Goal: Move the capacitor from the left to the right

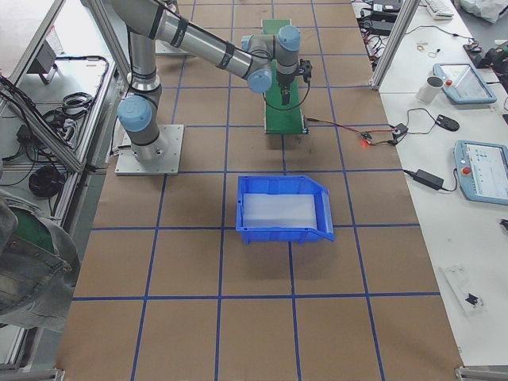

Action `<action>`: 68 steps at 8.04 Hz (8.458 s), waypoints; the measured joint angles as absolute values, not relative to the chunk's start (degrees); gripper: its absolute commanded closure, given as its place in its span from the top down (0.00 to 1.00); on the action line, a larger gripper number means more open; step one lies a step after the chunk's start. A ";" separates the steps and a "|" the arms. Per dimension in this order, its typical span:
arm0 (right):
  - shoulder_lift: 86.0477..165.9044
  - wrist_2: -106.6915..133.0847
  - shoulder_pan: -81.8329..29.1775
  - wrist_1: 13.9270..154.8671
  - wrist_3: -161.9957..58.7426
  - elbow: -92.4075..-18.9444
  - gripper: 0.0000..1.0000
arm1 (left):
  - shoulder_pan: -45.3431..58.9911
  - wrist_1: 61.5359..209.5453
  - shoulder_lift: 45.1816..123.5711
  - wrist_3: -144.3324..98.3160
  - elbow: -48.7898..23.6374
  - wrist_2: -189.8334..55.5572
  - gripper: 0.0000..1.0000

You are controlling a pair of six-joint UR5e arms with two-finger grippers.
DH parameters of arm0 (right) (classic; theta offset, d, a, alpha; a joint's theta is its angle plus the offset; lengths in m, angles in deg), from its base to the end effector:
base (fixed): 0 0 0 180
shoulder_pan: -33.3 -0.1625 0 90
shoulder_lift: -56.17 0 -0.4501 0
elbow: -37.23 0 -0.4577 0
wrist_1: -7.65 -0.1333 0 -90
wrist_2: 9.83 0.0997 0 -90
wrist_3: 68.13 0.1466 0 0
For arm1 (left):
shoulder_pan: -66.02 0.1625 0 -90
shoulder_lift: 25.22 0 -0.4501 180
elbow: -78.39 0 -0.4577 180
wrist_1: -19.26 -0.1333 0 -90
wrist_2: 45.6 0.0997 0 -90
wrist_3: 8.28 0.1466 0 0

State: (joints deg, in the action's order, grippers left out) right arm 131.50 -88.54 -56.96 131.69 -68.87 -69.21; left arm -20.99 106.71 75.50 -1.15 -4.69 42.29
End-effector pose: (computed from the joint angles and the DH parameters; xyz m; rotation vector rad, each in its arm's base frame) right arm 0.1648 -0.6120 0.2230 -0.0331 2.9436 -0.0765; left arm -0.1053 -0.6433 0.4258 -0.1115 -3.1009 -0.0287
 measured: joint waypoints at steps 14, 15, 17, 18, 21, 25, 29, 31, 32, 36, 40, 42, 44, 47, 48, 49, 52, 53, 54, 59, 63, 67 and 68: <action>128.67 -88.67 -56.92 133.16 -69.35 -69.73 0.30 | -20.82 106.71 74.81 -1.07 -4.75 42.46 1.00; 128.23 -88.81 -56.85 133.10 -69.45 -69.73 0.16 | -20.82 106.71 74.81 -1.07 -4.75 42.46 1.00; 128.16 -89.08 -56.74 132.60 -69.66 -69.67 0.00 | -20.82 106.71 74.80 -1.01 -4.75 42.46 1.00; 128.49 -89.19 -56.66 131.87 -69.70 -69.32 0.00 | -20.82 106.71 74.80 -0.99 -4.75 42.46 1.00; 130.36 -89.58 -56.23 121.95 -69.65 -65.04 0.00 | -20.81 106.71 74.75 -0.92 -4.79 42.46 1.00; 136.39 -97.84 -47.21 110.87 -76.51 -60.32 0.00 | -20.78 106.67 74.73 -0.94 -4.76 42.46 1.00; 137.11 -102.59 -31.28 106.73 -94.34 -56.40 0.00 | -20.56 106.63 74.72 -0.93 -4.75 42.46 1.00; 135.93 -104.08 -24.83 108.17 -99.38 -56.16 0.00 | -20.55 106.62 74.71 -0.94 -4.75 42.46 1.00; 134.65 -105.84 -22.42 109.81 -101.16 -56.14 0.00 | -20.55 106.62 74.67 -0.95 -4.75 42.46 1.00; 128.18 -109.51 -16.70 115.08 -103.84 -56.30 0.00 | -20.55 106.62 74.63 -0.97 -4.75 42.46 1.00; 123.82 -109.76 -15.69 119.94 -104.34 -56.60 0.00 | -20.55 106.62 74.63 -0.93 -4.75 42.46 1.00; 122.71 -109.41 -15.65 122.51 -104.34 -57.18 0.00 | -20.55 106.62 74.63 -0.90 -4.75 42.46 1.00; 121.94 -109.18 -15.65 124.53 -104.30 -58.00 0.00 | -20.55 106.62 74.63 -0.90 -4.75 42.46 1.00; 121.17 -108.42 -15.65 129.14 -104.16 -59.76 0.50 | -20.55 106.62 74.63 -0.89 -4.75 42.46 1.00; 121.15 -106.15 -15.65 130.87 -104.27 -59.99 0.68 | -20.55 106.62 74.63 -0.89 -4.75 42.46 1.00; 121.13 -103.18 -15.65 132.68 -104.84 -60.09 0.78 | -20.55 106.62 74.63 -0.89 -4.75 42.46 1.00; 121.54 -97.27 -15.65 135.36 -107.20 -60.07 1.00 | -20.55 106.63 74.63 -0.89 -4.75 42.46 1.00; 122.27 -96.86 -15.62 135.23 -107.34 -59.67 1.00 | -20.55 106.63 74.63 -0.90 -4.75 42.46 1.00; 123.92 -96.69 -15.62 135.02 -107.40 -59.29 1.00 | -20.55 106.62 74.63 -0.89 -4.75 42.46 1.00; 133.82 -96.77 -17.16 125.14 -107.06 -56.74 1.00 | -20.55 106.63 74.63 -0.85 -4.75 42.46 1.00; 139.12 -97.84 -28.07 116.57 -96.45 -54.25 1.00 | -20.55 106.62 74.63 -0.72 -4.75 42.46 1.00; 141.21 -97.90 -40.62 112.20 -84.04 -53.71 1.00 | -20.55 106.62 74.63 -0.72 -4.75 42.46 1.00; 141.27 -97.92 -43.49 111.85 -80.67 -53.68 1.00 | -20.55 106.62 74.63 -0.71 -4.75 42.46 1.00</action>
State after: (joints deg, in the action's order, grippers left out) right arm 141.27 -97.92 -43.49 111.85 -80.67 -53.68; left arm -20.55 106.62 74.63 -0.71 -4.75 42.46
